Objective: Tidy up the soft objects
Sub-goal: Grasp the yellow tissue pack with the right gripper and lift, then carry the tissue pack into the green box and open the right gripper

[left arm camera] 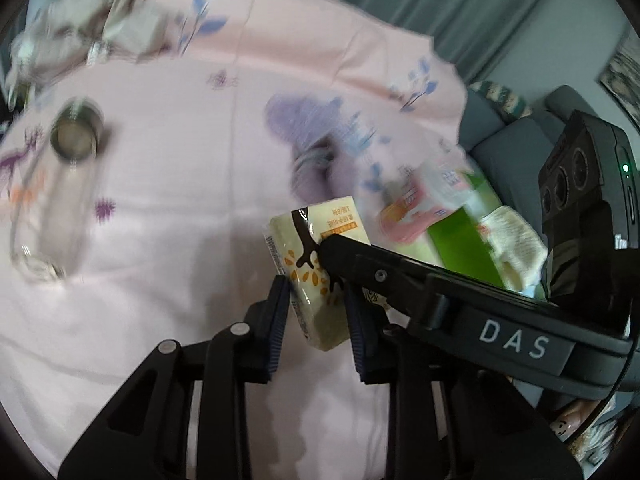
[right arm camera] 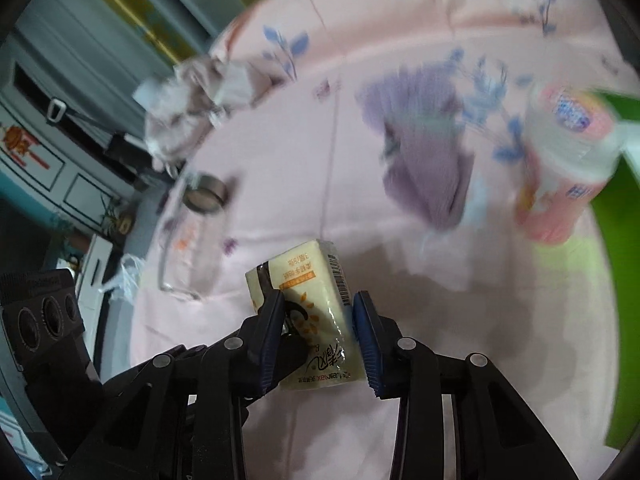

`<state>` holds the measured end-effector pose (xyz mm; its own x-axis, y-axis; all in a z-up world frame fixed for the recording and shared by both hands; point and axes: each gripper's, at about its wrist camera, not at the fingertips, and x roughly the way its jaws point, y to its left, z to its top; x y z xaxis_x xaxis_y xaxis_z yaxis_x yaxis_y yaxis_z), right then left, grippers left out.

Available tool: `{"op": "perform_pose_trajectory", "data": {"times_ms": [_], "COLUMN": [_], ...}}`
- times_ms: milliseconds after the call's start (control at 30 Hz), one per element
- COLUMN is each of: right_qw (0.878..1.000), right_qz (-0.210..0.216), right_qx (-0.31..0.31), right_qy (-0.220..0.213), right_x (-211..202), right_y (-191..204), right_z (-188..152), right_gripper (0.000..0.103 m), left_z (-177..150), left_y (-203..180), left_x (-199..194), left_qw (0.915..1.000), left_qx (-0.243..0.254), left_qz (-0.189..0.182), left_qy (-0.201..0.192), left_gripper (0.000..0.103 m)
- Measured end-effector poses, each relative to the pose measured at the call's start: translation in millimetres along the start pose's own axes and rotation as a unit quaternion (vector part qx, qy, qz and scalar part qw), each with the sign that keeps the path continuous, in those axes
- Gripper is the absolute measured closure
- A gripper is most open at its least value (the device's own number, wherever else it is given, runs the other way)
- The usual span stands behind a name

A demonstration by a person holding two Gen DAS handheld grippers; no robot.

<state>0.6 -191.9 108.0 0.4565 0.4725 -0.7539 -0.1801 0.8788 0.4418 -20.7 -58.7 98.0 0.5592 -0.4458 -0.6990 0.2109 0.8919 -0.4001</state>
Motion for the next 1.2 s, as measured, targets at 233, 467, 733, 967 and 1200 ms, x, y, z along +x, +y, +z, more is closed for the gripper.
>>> {"op": "perform_pose_trajectory", "data": {"times_ms": [233,467,733,967,1200], "right_qw": [0.993,0.976,0.958,0.949,0.945], "right_qz": [-0.028,-0.068,-0.099,-0.121,-0.138], "right_qx": [-0.008,0.056,0.16,0.241,0.262], "right_qy": [-0.119,-0.2,-0.218,-0.167,-0.139], "right_x": [-86,-151,-173,-145,-134], "right_y": [-8,-66,-152,-203,-221], "right_z": [7,11,12,5,1], "right_gripper": [0.064,0.064,0.064,0.064,0.064], "left_z": [22,41,44,27,20], "left_y": [-77,-148,-204,-217,-223], "left_x": [-20,17,83,136,152], "left_qw": [0.994,0.9821,0.9753,0.9739,0.9741], "left_qx": [0.083,0.143,0.169,0.181,0.186], "left_qz": [-0.045,-0.114,-0.142,-0.115,-0.092], "left_qy": [-0.056,-0.044,0.016,0.076,0.089], "left_gripper": [0.079,0.078,0.078,0.078,0.078]}}
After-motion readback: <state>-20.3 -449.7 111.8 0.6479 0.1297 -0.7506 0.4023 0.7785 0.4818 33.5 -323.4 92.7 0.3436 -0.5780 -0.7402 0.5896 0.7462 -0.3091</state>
